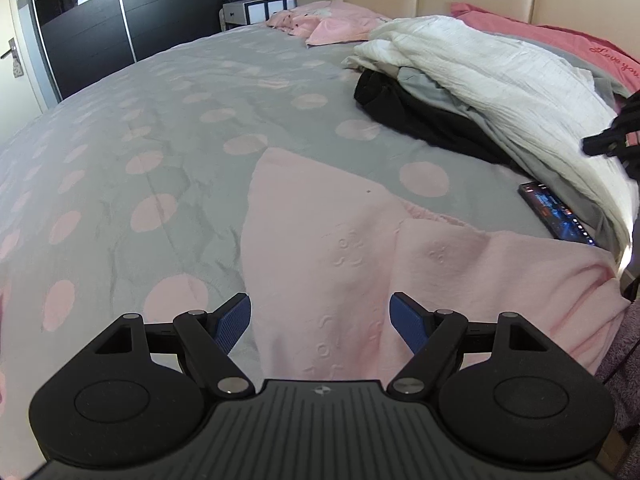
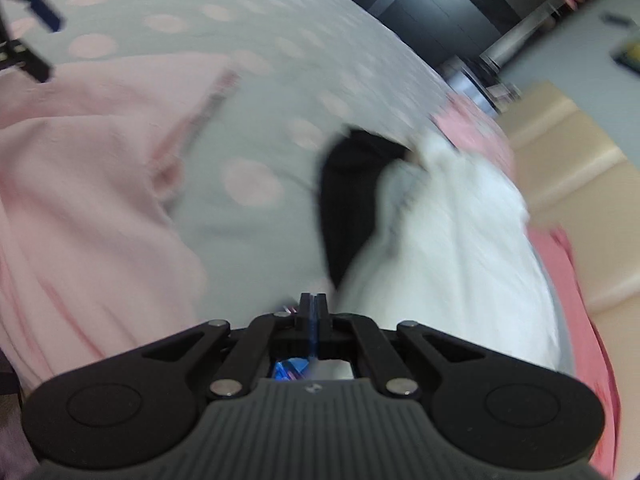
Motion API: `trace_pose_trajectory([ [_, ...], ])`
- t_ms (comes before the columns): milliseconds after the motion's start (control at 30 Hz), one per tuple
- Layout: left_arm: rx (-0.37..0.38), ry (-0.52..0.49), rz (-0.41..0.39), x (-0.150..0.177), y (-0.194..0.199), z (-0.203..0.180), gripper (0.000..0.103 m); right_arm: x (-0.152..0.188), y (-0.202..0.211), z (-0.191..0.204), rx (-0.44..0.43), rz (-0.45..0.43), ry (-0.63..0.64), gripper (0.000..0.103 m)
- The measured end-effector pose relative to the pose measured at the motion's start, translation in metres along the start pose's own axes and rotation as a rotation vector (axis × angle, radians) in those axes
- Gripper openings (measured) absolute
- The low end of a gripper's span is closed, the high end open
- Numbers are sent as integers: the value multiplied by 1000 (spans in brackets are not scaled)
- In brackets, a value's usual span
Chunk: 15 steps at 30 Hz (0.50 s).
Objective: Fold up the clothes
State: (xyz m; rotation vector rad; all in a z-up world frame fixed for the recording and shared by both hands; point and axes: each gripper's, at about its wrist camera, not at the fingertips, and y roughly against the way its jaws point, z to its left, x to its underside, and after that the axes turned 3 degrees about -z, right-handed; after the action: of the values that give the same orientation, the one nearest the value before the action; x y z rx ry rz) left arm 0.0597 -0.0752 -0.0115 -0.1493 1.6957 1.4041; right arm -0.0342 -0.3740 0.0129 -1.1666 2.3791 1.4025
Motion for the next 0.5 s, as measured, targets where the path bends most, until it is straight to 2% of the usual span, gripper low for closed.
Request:
trace_pose_trajectory([
  [100,9,-14,-17,-4,2,-6,76,40,16,-40,83,104,-146,0],
  [267,33,-8,-26,-11,0,-13,76,103,35,-72,61,257,-394,0],
  [300,41,-5,-25,-12,-2,-14,76,112,38,-74,33,270,-438,6],
  [333,51,-3,-22,-15,-4,-16,76,120,40,-75,2,269,-484,15],
  [367,64,-3,-16,-18,-7,-18,76,127,41,-74,-30,265,-532,58],
  [400,75,-5,-10,-19,-10,-21,76,133,43,-73,-38,257,-565,89],
  [433,81,-12,-5,-21,-12,-24,76,136,44,-70,-43,259,-587,90],
  [467,84,-24,-1,-23,-15,-28,76,139,43,-67,-48,265,-608,78],
  [500,87,-42,0,-25,-16,-32,76,141,42,-65,-61,279,-619,25],
])
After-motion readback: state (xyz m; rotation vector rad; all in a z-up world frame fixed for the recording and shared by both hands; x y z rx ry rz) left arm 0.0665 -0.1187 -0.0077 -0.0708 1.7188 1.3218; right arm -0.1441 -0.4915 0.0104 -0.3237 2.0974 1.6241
